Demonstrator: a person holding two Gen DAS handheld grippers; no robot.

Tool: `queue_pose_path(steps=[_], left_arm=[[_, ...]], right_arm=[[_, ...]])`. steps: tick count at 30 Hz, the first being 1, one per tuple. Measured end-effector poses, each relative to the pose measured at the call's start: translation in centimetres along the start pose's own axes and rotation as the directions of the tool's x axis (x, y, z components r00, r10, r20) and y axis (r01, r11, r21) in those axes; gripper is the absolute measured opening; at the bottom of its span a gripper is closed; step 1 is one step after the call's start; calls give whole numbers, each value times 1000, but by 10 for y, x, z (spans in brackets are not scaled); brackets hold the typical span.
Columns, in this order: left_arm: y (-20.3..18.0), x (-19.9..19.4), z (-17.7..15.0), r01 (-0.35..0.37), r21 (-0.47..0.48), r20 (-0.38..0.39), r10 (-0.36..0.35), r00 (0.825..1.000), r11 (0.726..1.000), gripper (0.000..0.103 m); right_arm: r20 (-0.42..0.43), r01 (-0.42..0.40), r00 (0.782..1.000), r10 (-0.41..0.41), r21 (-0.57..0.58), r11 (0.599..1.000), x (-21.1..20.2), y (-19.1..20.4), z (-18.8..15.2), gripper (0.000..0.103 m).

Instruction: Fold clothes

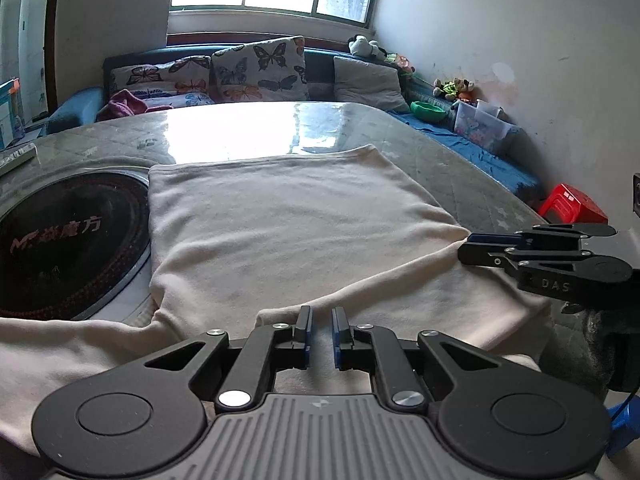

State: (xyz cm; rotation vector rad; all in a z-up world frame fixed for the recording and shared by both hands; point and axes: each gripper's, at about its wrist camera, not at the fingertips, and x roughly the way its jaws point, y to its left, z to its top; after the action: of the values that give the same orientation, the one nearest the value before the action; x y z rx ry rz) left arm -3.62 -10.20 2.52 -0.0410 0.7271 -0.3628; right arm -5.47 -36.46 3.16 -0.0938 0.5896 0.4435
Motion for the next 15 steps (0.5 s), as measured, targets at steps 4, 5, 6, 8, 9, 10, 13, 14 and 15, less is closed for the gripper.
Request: queue_pose_path(steps=[4, 5, 6, 8, 9, 10, 13, 14, 15], left_arm=[[3, -7, -2, -2, -18, 12, 2, 1000, 1000, 12], [4, -7, -4, -2, -25, 14, 2, 1000, 1000, 12], [6, -7, -5, -1, -34, 15, 1, 1000, 999, 12], [9, -7, -6, 0, -50, 18, 0, 1000, 999, 12], [9, -8, -6, 1, -57, 20, 0, 1000, 998, 13], [9, -11, -6, 2, -58, 26, 0, 1000, 998, 14], [10, -22, -6, 2, -57, 46, 0, 999, 998, 18], [11, -26, -7, 4, -56, 54, -1, 999, 998, 20], [11, -30, -8, 1, -56, 57, 2, 998, 998, 23]], right_arm=[[7, -2, 1000, 2, -25, 1000, -7, 8, 2, 17], [5, -7, 1000, 7, -31, 1000, -8, 11, 2, 17], [-1, -11, 1000, 11, -40, 999, -8, 15, 2, 18], [-19, -19, 1000, 17, -62, 998, -5, 21, -2, 18], [-26, -17, 1000, 15, -65, 998, -4, 23, -3, 18], [-28, -13, 1000, 11, -66, 998, -4, 25, -3, 18], [-22, -41, 999, 39, -78, 996, -11, 34, -2, 23], [-21, -52, 998, 51, -87, 995, -14, 37, -2, 26], [-21, -63, 998, 62, -99, 993, -17, 41, -2, 29]])
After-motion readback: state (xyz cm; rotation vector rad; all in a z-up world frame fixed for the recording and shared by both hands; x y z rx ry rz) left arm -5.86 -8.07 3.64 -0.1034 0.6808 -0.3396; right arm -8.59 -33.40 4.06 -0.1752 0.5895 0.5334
